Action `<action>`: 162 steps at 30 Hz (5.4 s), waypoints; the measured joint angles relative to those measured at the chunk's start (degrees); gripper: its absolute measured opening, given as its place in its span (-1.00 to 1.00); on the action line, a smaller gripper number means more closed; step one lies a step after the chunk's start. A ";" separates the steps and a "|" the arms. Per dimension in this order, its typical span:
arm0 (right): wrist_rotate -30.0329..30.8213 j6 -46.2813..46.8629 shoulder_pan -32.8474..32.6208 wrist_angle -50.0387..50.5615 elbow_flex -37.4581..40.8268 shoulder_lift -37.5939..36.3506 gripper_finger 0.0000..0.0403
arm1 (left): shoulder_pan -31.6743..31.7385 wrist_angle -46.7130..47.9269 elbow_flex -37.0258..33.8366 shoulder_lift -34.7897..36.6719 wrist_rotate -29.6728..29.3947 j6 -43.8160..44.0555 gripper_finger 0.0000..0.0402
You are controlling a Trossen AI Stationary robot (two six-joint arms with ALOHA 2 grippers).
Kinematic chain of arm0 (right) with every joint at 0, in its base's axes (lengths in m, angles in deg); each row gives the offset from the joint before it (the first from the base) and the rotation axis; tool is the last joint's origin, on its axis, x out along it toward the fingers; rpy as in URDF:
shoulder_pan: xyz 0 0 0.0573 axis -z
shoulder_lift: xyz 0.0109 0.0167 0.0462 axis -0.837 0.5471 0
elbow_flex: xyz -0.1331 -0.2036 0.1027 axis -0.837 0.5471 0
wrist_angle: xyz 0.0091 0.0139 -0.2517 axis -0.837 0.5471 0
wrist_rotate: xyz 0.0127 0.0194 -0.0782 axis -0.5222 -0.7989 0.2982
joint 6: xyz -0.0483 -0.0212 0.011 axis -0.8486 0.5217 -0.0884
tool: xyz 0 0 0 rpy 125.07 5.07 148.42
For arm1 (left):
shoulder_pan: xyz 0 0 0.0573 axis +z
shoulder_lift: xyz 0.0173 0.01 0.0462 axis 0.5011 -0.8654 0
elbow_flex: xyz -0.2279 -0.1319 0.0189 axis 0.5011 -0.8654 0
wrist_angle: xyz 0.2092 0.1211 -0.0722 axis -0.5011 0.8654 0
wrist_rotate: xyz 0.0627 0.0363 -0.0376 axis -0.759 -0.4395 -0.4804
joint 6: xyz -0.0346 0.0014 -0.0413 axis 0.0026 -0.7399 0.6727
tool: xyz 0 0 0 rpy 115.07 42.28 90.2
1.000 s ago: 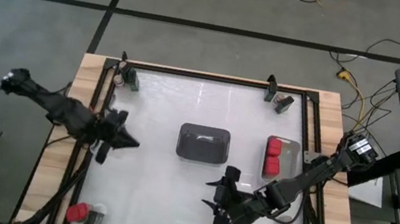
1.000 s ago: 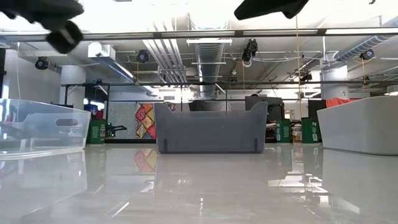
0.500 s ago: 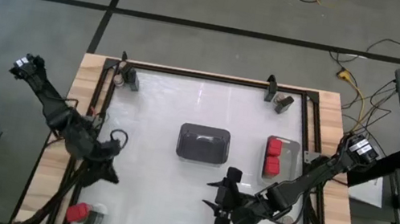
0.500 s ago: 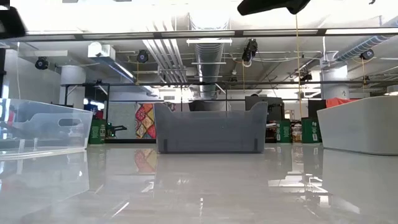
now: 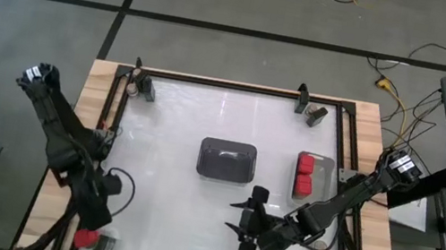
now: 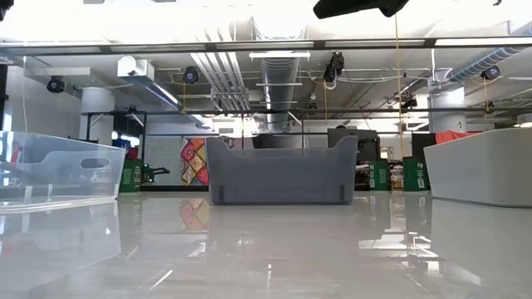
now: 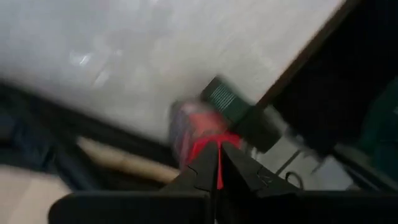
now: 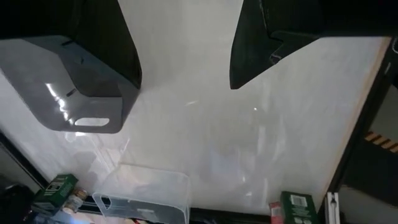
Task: Sort spices by type
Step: Put the red spice can into the white bin
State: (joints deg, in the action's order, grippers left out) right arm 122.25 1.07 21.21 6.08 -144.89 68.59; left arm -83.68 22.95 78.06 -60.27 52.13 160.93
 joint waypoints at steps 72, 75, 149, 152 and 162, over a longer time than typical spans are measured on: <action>1.49 6.20 2.78 7.33 0.61 0.00 0.16 | -4.18 13.91 10.05 -27.37 8.00 -15.98 0.00; 1.49 5.80 2.78 7.29 0.61 0.00 0.16 | -2.69 17.73 10.06 -25.77 6.11 -17.13 0.05; -1.99 4.00 1.36 3.42 0.61 0.00 0.16 | 26.45 14.12 32.84 -40.66 -19.44 -71.04 0.28; -2.00 3.19 1.36 -0.20 0.61 0.00 0.16 | 24.97 13.57 31.69 -35.85 -21.32 -70.82 0.28; -4.19 0.61 4.83 -18.01 -1.28 7.96 0.23 | 15.21 -0.42 17.18 -11.75 -32.67 -60.20 0.29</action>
State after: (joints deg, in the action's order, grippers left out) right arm 118.06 1.68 26.05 -11.93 -146.17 76.55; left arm -68.47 22.53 95.25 -72.03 19.46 100.72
